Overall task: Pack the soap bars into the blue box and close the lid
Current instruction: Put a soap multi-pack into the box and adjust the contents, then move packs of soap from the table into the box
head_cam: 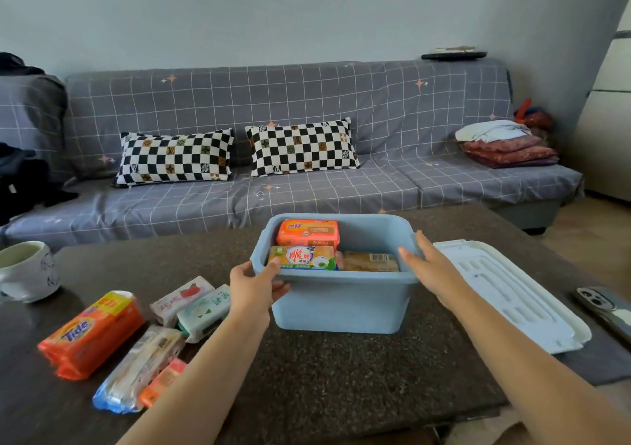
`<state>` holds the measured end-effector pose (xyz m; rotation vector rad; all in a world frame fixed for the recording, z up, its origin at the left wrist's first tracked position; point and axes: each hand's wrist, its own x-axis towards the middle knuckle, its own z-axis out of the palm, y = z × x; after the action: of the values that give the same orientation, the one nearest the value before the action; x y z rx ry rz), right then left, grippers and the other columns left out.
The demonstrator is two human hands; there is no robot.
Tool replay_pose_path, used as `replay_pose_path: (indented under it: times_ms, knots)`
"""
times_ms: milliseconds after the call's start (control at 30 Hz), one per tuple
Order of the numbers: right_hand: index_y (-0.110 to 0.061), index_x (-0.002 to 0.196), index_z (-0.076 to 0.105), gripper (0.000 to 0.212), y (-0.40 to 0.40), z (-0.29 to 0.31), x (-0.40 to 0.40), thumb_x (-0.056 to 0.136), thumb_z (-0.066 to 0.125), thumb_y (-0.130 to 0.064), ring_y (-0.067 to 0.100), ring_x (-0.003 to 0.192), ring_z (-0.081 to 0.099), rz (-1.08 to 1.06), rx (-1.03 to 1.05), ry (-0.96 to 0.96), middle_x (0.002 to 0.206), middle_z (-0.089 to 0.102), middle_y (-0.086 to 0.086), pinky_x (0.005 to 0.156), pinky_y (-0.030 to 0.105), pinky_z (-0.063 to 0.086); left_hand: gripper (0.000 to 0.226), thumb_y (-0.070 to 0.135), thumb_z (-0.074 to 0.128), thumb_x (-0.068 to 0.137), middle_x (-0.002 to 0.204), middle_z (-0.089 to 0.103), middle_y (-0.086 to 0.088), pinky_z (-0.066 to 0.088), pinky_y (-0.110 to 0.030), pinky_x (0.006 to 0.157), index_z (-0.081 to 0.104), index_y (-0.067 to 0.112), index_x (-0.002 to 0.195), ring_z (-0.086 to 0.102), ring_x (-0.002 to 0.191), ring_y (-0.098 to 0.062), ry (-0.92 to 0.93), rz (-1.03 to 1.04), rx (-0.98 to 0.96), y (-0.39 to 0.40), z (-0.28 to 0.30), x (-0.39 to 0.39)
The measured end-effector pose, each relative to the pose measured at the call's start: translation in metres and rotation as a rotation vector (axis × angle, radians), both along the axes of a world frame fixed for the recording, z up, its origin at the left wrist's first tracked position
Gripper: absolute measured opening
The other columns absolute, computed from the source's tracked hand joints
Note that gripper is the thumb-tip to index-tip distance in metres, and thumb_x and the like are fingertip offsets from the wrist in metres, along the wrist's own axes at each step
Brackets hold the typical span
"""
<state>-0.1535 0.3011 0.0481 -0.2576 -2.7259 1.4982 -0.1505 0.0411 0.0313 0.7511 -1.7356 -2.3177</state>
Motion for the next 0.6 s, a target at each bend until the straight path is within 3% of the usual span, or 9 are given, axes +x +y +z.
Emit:
replay_pose_path:
  times_ms: [200,333,467,600]
  knots:
    - [-0.024,0.150,0.012,0.067,0.005,-0.001,-0.009,0.094,0.044,-0.043,0.029,0.143,0.023,0.037,0.092,-0.006,0.158,0.016,0.006,0.113,0.045,0.026,0.061,0.014,0.065,0.087,0.112,0.058,-0.013,0.058,-0.042,0.078,0.033,0.015,0.139,0.064,0.081,-0.020,0.012,0.022,0.028,0.008,0.005,0.012]
    - [-0.003,0.140,0.037,0.055,-0.012,-0.004,0.004,0.095,0.047,-0.033,0.031,0.138,0.031,0.023,0.402,0.276,0.148,0.036,0.017,0.110,0.042,0.027,0.059,0.022,0.064,0.088,0.119,0.059,-0.014,0.056,-0.040,0.086,0.036,0.013,0.138,0.061,0.091,-0.020,-0.008,-0.009,-0.036,0.000,0.004,0.019]
    - [-0.012,0.139,0.043,0.053,-0.050,-0.015,0.020,0.093,0.047,-0.039,0.019,0.144,0.021,0.156,0.420,0.484,0.149,0.039,0.005,0.117,0.036,0.010,0.051,0.032,0.059,0.091,0.117,0.059,-0.008,0.053,-0.034,0.085,0.043,0.013,0.135,0.059,0.089,-0.016,-0.027,0.017,-0.176,-0.017,0.000,0.034]
    - [-0.017,0.133,0.052,0.059,-0.100,-0.016,0.035,0.087,0.038,-0.051,0.011,0.139,0.026,0.287,0.340,0.632,0.142,0.048,-0.001,0.117,0.040,0.018,0.041,0.032,0.055,0.093,0.094,0.059,0.003,0.051,-0.032,0.086,0.049,0.015,0.129,0.059,0.084,-0.012,0.021,0.003,-0.309,-0.039,-0.002,0.053]
